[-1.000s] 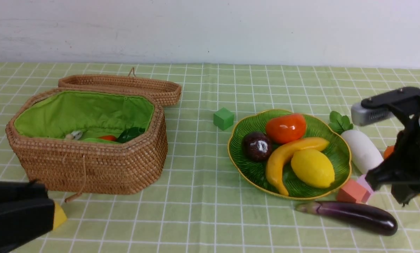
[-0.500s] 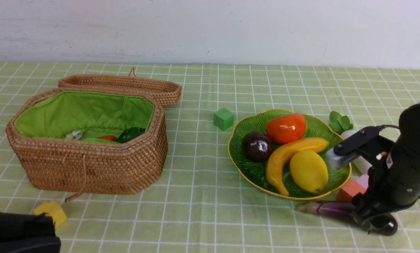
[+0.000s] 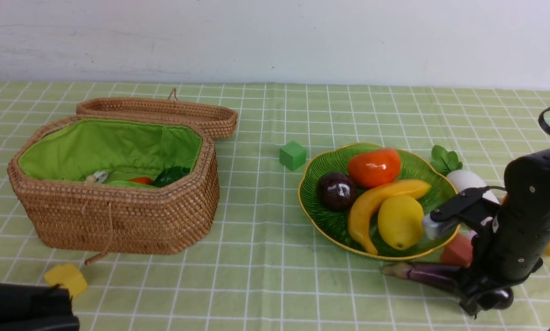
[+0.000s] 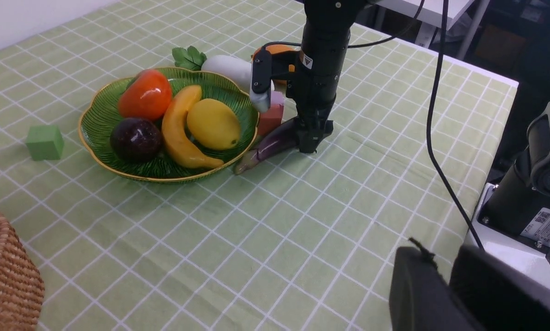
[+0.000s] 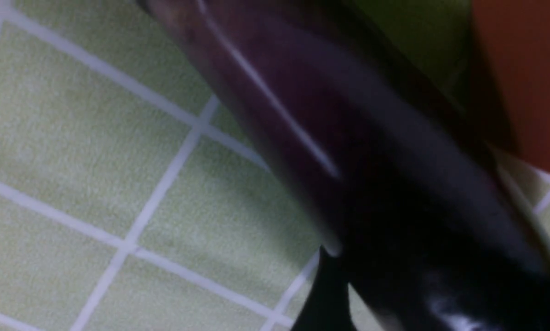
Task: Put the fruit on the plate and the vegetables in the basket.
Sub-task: Grab an eggplant with your right arm and place it in the basket on the left.
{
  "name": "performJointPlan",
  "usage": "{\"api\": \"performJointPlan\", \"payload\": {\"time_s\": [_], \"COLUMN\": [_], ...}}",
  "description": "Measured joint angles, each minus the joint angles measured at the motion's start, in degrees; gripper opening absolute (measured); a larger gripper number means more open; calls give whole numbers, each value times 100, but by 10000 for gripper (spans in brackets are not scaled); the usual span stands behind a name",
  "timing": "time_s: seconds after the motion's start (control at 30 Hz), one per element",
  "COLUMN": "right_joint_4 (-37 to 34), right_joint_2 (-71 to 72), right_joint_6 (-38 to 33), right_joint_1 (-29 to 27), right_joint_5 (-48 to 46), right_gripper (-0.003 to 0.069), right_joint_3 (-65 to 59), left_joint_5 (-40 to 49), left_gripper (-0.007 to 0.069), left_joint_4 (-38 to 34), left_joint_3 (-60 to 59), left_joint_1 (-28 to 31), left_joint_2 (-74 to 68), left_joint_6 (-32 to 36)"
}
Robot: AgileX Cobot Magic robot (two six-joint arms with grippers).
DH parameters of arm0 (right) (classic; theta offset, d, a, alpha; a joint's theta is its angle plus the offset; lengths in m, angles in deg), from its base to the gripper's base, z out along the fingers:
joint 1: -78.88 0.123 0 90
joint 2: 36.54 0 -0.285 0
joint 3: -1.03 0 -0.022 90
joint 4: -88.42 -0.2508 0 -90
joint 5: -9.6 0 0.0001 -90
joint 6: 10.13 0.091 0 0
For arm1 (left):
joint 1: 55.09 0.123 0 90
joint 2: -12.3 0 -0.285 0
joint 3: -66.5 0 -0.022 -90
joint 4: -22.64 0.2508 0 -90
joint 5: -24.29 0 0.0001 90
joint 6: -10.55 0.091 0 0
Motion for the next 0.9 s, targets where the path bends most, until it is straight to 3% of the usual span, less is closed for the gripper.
{"api": "performJointPlan", "payload": {"time_s": [0.23, 0.43, 0.6, 0.9], "right_joint_4": [-98, -154, -179, -355], "right_joint_2": [0, 0, 0, 450], "right_joint_6": [-197, -289, -289, -289], "right_joint_1": [0, 0, 0, 81], "right_joint_5": [-27, -75, -253, -1565], "right_gripper": [540, 463, 462, 438], "right_joint_3": [0, 0, 0, 134], "left_joint_5": [39, 44, 57, 147], "left_gripper": [121, 124, 124, 125], "left_joint_4": [0, 0, 0, 87], "left_joint_3": [0, 0, 0, 0], "left_joint_1": [0, 0, 0, 0], "left_joint_2": [0, 0, 0, 0], "left_joint_6": [10, 10, 10, 10]}}
